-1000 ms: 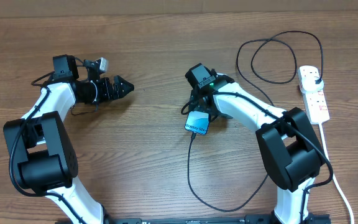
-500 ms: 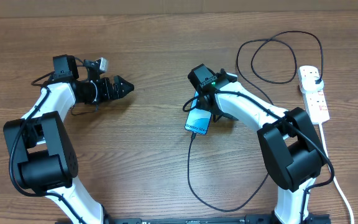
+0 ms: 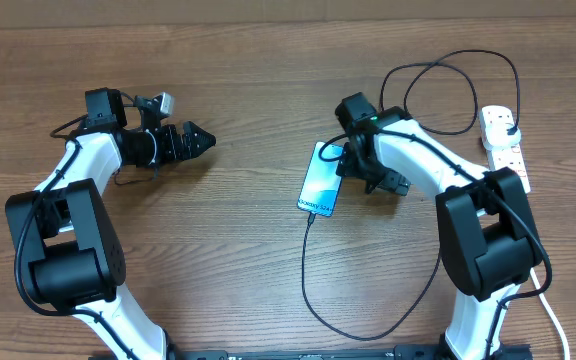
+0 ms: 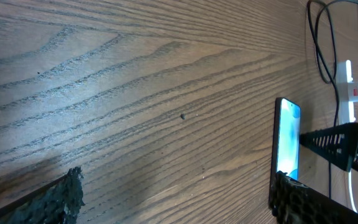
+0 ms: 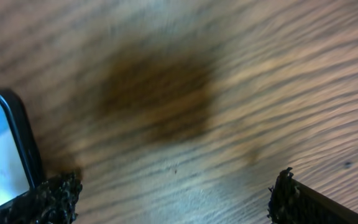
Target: Plug charger to phone and switch on socket
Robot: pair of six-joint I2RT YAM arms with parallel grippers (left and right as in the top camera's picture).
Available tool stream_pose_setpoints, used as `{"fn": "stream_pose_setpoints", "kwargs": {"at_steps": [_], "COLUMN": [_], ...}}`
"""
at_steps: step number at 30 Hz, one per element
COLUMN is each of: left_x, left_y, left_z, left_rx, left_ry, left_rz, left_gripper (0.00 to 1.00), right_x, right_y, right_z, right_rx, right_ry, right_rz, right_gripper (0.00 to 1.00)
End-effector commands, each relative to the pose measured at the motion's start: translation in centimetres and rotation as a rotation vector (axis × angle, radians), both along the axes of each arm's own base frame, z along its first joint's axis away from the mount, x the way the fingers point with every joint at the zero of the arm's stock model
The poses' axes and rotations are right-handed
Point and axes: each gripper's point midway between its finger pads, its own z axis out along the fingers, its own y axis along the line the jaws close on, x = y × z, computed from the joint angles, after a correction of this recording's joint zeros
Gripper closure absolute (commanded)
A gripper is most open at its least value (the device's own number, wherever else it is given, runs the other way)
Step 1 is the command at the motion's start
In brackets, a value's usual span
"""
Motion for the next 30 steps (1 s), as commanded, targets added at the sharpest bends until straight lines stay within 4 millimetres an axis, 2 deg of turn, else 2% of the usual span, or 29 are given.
{"fn": "stream_pose_setpoints", "kwargs": {"at_steps": [1,11,22,27,30], "left_x": [0.3,0.3,0.3,0.3,0.3], "left_y": [0.2,0.2,0.2,0.2,0.2], "left_z": [1.2,1.2,1.2,1.2,1.2], "left_rx": [0.005,0.005,0.005,0.005,0.005], "left_ry": [-0.025,-0.025,-0.025,-0.025,-0.025], "left_rz": [0.011,0.011,0.011,0.011,0.011], "left_gripper": [0.0,0.0,0.0,0.0,0.0], "right_x": [-0.4,-1.3,-1.1,-1.0,-1.0], "right_y": [2.8,5.0,5.6,7.0,7.1], "right_z": [1.0,0.7,0.7,0.6,0.6], "right_rx": [0.161,0.176,0.186,0.258,0.26], "right_ry": [0.028,0.032,0.019,0.027,0.025], "right_rz": [0.052,0.11,0.126,0.21,0.21], "right_gripper": [0.0,0.0,0.0,0.0,0.0]}}
